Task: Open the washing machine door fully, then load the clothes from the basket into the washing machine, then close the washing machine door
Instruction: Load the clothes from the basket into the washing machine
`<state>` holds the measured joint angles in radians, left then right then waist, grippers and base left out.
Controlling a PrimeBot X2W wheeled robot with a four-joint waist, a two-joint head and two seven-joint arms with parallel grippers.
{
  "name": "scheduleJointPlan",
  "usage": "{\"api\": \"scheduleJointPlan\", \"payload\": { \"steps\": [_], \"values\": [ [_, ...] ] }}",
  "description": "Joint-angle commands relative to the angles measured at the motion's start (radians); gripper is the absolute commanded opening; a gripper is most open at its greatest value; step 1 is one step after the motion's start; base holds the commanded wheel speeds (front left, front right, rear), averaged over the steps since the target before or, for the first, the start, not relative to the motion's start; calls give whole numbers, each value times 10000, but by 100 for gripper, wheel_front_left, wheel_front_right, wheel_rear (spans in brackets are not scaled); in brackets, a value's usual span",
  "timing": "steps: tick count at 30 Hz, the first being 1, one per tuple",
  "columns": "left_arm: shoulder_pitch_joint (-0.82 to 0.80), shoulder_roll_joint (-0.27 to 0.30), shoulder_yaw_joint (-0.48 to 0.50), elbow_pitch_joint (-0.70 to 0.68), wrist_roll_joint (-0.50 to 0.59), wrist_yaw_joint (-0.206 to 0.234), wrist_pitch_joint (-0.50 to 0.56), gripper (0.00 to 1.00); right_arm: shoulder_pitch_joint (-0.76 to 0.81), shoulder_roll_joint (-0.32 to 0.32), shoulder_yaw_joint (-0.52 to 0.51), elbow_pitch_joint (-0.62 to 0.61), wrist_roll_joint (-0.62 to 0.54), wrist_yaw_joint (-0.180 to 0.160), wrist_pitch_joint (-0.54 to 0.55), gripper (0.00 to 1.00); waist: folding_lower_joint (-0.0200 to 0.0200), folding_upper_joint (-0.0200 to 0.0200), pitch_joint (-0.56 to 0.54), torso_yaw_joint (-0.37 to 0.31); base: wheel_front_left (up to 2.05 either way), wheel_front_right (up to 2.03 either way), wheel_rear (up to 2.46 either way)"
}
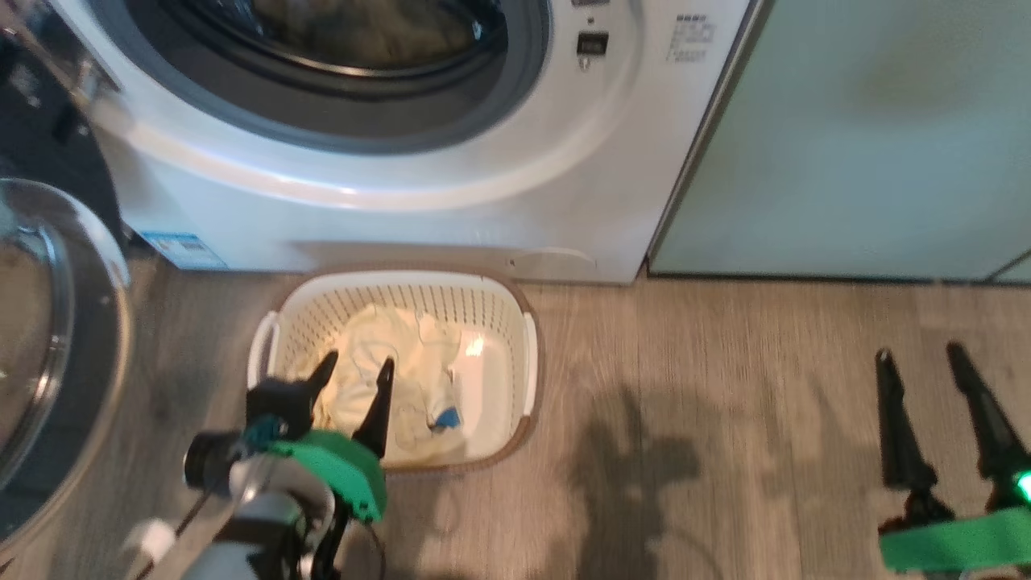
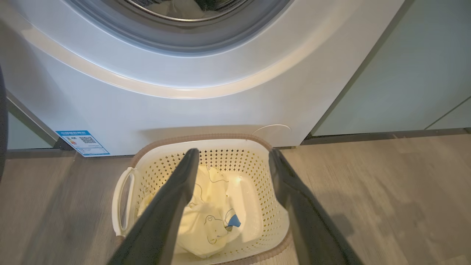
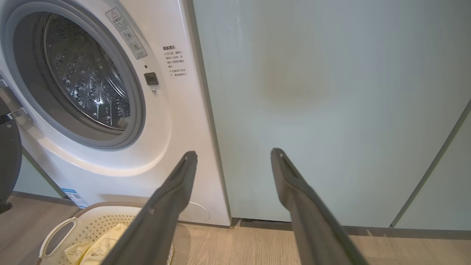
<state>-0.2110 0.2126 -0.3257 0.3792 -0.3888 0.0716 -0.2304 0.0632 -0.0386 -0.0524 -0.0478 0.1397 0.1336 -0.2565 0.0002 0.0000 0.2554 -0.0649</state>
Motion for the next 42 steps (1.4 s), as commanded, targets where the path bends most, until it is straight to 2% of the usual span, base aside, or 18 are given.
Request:
{"api": "scheduleJointPlan", "payload": {
  "steps": [1,9,17,24,30,36,42],
  "values": [
    [-615,66,319,51,-1,-83,-121,100,-419,-116,140,-389,2,-29,-53,100,-2,0,629,-157,0,0,0],
    [-2721,-241,165,3014,-29,-724,-206,100,-1268,-116,167,-631,236,-29,-53,100,-2,0,2367,-561,0,0,0],
    [-4706,-144,121,5615,-22,-1140,-185,100,-1995,-116,251,-850,518,-29,-53,100,-2,0,4151,-932,0,0,0],
    [-6177,92,-10,7270,265,-803,-188,100,-2479,-116,205,-1126,588,-29,-53,100,-2,0,5605,-1142,0,0,0],
    [-6974,208,105,8226,118,-792,-184,100,-2739,-116,276,-1312,672,-29,-53,100,-2,0,6442,-1312,0,0,0],
    [-7658,314,313,8631,-143,-741,-11,100,-2975,-116,377,-1547,720,-29,-53,100,-2,0,7158,-1360,0,0,0],
    [-8295,717,370,8851,-249,-763,248,100,-3314,-116,691,-1797,935,-29,-53,100,-2,0,7932,-1697,0,0,0]
  ]
}}
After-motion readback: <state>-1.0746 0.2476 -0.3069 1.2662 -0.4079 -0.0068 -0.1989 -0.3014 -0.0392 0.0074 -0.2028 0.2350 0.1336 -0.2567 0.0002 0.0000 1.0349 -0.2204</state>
